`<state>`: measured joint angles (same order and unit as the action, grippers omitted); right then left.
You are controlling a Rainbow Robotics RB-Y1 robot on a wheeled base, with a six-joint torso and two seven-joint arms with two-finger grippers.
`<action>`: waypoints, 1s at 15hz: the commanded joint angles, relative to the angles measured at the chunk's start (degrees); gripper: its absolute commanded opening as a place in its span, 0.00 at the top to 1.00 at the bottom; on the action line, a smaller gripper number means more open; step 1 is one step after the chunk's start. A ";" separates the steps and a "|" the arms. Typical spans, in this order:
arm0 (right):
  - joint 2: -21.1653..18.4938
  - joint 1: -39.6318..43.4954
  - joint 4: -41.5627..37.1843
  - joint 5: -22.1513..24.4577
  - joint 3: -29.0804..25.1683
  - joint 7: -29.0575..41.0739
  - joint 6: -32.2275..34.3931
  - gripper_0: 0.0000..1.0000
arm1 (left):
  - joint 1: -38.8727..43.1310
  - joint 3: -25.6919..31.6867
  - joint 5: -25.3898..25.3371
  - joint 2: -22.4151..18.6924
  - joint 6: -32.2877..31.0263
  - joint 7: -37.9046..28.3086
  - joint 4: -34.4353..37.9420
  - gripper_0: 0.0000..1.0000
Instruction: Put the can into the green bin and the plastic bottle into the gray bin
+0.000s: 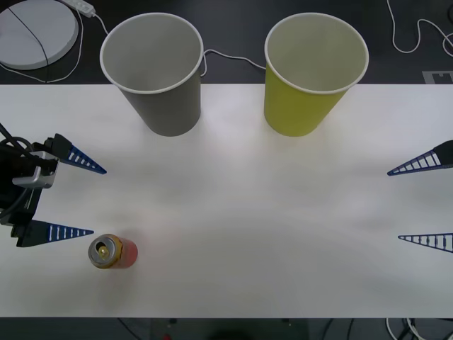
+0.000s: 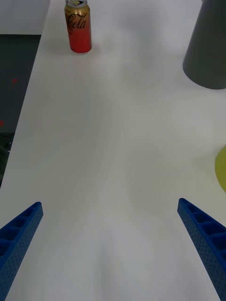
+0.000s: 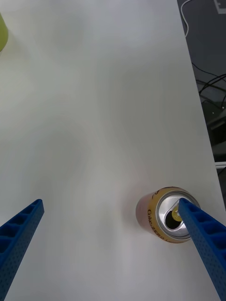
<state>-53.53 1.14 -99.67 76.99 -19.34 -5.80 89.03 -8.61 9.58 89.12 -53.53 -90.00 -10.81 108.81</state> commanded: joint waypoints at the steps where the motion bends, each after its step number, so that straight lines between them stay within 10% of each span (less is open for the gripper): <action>1: 0.00 0.00 0.00 0.00 0.00 0.00 0.00 0.00 | 0.00 0.00 0.00 0.00 0.00 0.00 0.00 0.00; 15: 0.00 0.00 0.00 0.00 0.00 0.00 0.00 0.00 | -1.06 -3.25 -8.44 -2.11 0.00 10.28 -11.87 0.00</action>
<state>-53.53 1.14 -99.66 76.99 -19.34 -5.80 89.03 -9.67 6.66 81.59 -55.63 -90.00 -2.07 98.35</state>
